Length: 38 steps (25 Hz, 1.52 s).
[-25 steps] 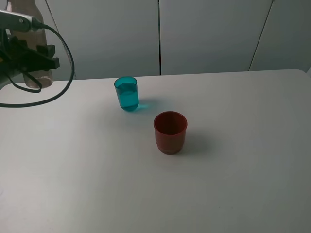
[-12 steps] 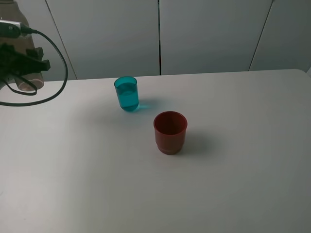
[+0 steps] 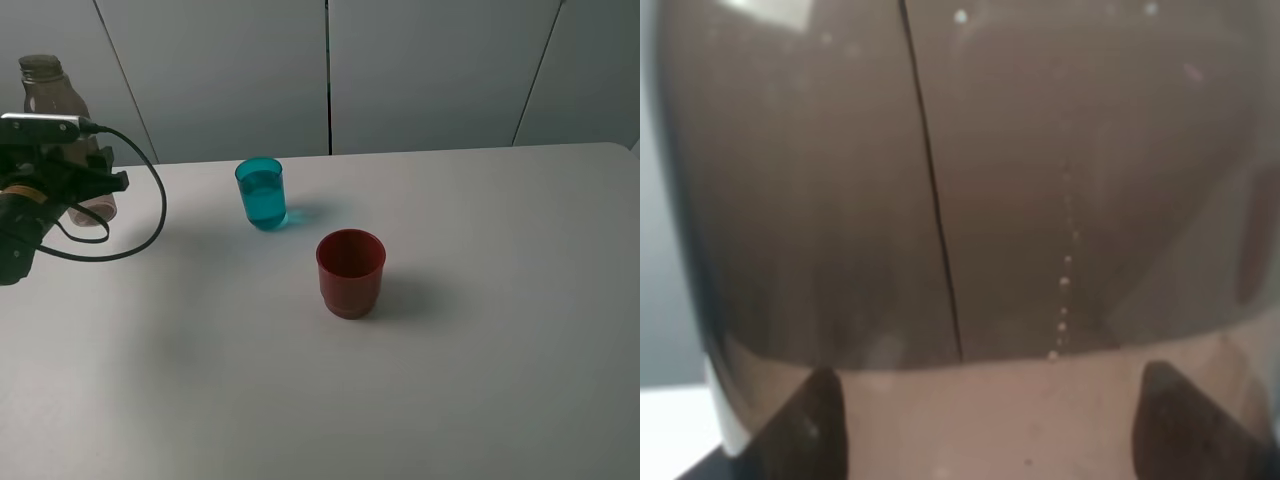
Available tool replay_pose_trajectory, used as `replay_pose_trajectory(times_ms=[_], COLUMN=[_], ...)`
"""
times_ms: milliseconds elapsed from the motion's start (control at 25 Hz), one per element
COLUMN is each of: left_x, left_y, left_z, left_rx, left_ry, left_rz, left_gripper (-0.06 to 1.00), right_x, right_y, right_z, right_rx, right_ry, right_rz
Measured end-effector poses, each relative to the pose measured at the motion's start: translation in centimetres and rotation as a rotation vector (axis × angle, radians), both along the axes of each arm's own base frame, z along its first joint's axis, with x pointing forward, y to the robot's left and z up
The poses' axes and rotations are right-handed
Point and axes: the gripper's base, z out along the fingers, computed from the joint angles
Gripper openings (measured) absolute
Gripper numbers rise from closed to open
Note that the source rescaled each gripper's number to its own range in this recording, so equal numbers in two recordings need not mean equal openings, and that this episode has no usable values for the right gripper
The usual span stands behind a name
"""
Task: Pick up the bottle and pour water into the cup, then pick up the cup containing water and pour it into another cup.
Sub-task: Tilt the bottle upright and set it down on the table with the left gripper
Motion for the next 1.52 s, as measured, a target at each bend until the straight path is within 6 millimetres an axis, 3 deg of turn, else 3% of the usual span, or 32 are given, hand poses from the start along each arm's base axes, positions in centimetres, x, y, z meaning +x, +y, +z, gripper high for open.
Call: replay_pose_trajectory(times_ms=[520,1080,1120,1160,1200,1240,1320,1520], left_x=[2.8,3.7,3.7,3.7,3.7,3.7,3.7,3.7], left_y=[-0.3,-0.4,-0.4,-0.4,-0.4,-0.4,-0.4,-0.5], left_z=[-4.0,-4.6,-4.6,-4.6,-4.6,-4.6,-4.6,-4.6], left_rx=[0.013,0.026,0.026,0.028,0.028,0.028,0.03,0.034], left_ry=[0.041,0.032,0.032,0.03,0.028,0.026,0.026,0.024], left_rz=[-0.026,-0.043,-0.043,-0.043,-0.043,-0.043,-0.043,-0.053], left_gripper=[0.0,0.0,0.07,0.51,0.77,0.88,0.95,0.96], right_x=[0.0,0.0,0.0,0.0,0.0,0.0,0.0,0.0], right_y=[0.0,0.0,0.0,0.0,0.0,0.0,0.0,0.0], right_z=[0.0,0.0,0.0,0.0,0.0,0.0,0.0,0.0], right_rx=[0.0,0.006,0.006,0.006,0.006,0.006,0.006,0.0], right_ry=[0.0,0.0,0.0,0.0,0.0,0.0,0.0,0.0], right_rz=[0.0,-0.003,-0.003,-0.003,-0.003,-0.003,-0.003,0.0])
